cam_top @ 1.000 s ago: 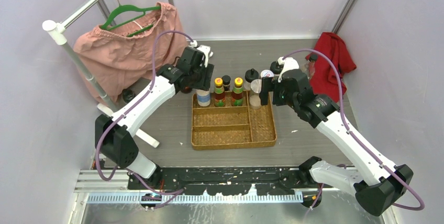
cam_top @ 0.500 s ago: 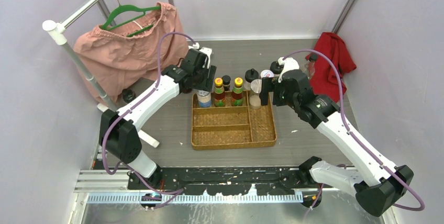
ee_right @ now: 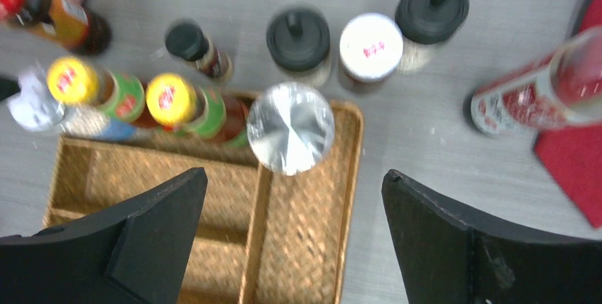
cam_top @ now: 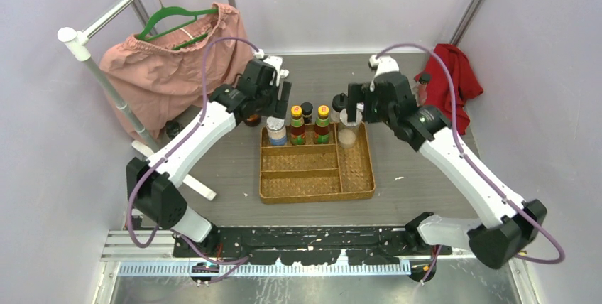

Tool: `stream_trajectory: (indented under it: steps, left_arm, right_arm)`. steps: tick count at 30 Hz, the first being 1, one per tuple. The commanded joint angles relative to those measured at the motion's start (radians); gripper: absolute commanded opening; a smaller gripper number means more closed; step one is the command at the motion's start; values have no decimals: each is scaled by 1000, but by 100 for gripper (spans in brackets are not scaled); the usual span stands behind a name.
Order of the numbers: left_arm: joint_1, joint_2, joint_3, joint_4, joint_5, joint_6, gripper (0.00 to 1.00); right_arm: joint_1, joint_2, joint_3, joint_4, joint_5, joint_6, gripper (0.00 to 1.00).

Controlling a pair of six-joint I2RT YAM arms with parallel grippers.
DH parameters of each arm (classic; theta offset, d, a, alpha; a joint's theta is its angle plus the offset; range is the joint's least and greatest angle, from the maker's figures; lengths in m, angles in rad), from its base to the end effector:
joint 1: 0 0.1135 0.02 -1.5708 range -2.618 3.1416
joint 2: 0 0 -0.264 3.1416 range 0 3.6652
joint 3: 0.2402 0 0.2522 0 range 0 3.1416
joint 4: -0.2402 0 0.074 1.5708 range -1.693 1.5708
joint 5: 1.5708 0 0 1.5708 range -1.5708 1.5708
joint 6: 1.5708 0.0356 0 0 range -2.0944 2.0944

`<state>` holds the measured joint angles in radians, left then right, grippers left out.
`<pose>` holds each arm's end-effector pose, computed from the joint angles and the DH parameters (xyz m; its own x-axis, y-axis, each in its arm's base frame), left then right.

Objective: Organize the condiment bottles

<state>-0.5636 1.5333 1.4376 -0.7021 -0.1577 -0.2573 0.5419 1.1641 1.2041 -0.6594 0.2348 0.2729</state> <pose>0.2869 -0.1747 0.3355 -0.6959 0.1425 -0.7039 0.2666 0.9613 -0.0690 0.2154 0.1200 0.3627 -0.5704 -0.0374 -0.8205 -0.1927 0.9772 0.0894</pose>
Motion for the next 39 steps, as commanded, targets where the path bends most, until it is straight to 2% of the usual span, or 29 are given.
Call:
stream_trajectory:
  steps: [1, 9, 14, 19, 24, 39]
  left_arm:
    - [-4, -97, 102, -47, -39, 17, 78]
    - [-4, -148, 71, -76, -47, 26, 83]
    - [-4, -162, 44, -70, -45, 26, 83]
    - [-3, -164, 35, -72, -37, 29, 83]
    - [-2, -174, 31, -78, -36, 34, 82]
    - [-2, -199, 4, -77, -39, 38, 81]
  right_arm:
    - [-60, 131, 197, 56, 3, -32, 99]
    - [-108, 424, 458, -50, -66, -77, 100]
    - [-114, 560, 583, -156, -154, -106, 100]
    - [-116, 657, 659, -220, -146, -128, 100]
    - [-122, 717, 684, -242, -164, -137, 100]
    - [-126, 801, 556, -151, -221, -120, 100]
